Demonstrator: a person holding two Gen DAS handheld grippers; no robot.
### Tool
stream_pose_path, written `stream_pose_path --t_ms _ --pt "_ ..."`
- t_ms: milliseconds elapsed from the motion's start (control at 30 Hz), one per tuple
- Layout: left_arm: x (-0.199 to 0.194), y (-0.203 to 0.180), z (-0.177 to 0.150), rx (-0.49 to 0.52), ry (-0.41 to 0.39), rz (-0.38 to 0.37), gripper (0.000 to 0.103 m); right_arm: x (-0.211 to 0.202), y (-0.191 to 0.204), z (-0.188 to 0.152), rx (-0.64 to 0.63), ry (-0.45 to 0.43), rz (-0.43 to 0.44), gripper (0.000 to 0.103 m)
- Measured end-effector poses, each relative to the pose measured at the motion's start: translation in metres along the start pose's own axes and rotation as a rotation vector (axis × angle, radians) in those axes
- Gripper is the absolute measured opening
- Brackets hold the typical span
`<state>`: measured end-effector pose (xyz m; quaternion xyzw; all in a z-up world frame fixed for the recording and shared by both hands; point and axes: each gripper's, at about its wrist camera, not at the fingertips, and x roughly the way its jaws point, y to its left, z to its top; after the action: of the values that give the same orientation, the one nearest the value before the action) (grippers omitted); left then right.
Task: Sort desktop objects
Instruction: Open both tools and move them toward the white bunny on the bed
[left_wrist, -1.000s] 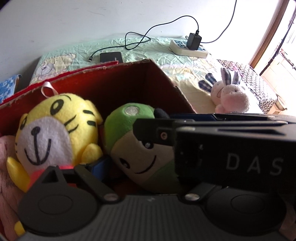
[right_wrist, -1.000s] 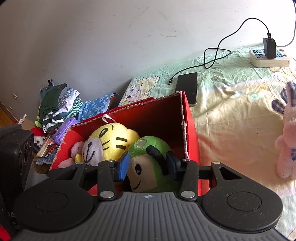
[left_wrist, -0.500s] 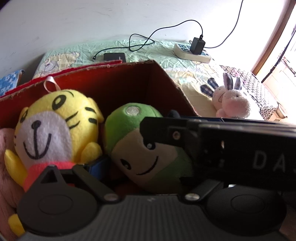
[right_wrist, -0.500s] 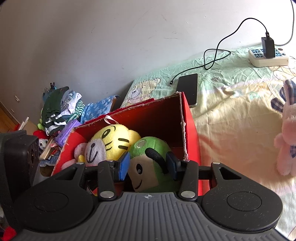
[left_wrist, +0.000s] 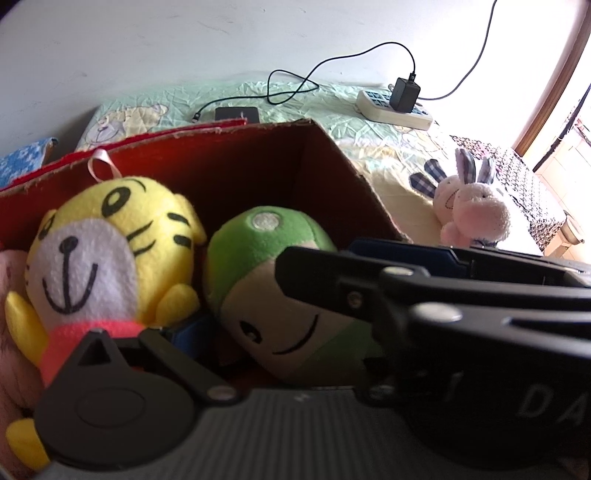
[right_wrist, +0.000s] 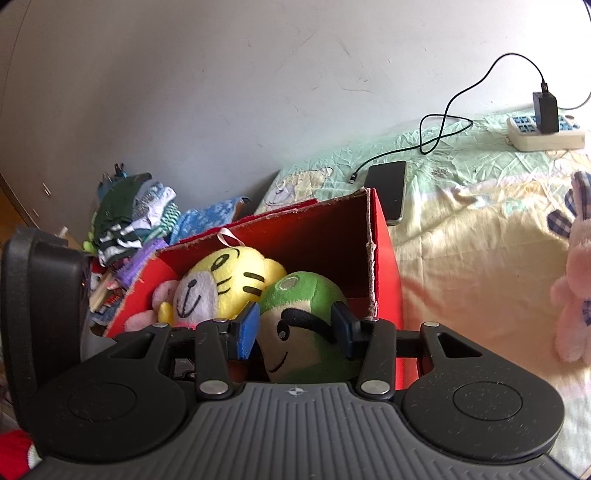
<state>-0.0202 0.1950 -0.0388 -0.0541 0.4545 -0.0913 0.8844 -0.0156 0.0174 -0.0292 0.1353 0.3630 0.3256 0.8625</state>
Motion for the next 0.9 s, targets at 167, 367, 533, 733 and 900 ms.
stream_pose_path --t_ms 167,367,533,733,900 --pt "-0.004 -0.005 -0.002 -0.02 -0.011 0.036 0.1 -0.006 -0.011 0.002 0.02 0.008 0.063 0.049" --pt "-0.013 -0.011 -0.003 -0.068 -0.016 0.094 0.097 -0.017 -0.035 0.007 0.07 0.039 0.177 0.05" --pt "-0.035 -0.032 0.001 -0.06 -0.079 0.185 0.096 -0.039 -0.055 0.013 0.055 0.013 0.239 0.05" --pt "-0.063 -0.061 0.018 -0.047 -0.199 0.252 0.1 -0.071 -0.107 0.018 0.132 -0.023 0.257 0.051" --pt "-0.058 -0.101 0.03 -0.032 -0.24 0.152 0.1 -0.095 -0.155 0.02 0.214 -0.056 0.196 0.052"
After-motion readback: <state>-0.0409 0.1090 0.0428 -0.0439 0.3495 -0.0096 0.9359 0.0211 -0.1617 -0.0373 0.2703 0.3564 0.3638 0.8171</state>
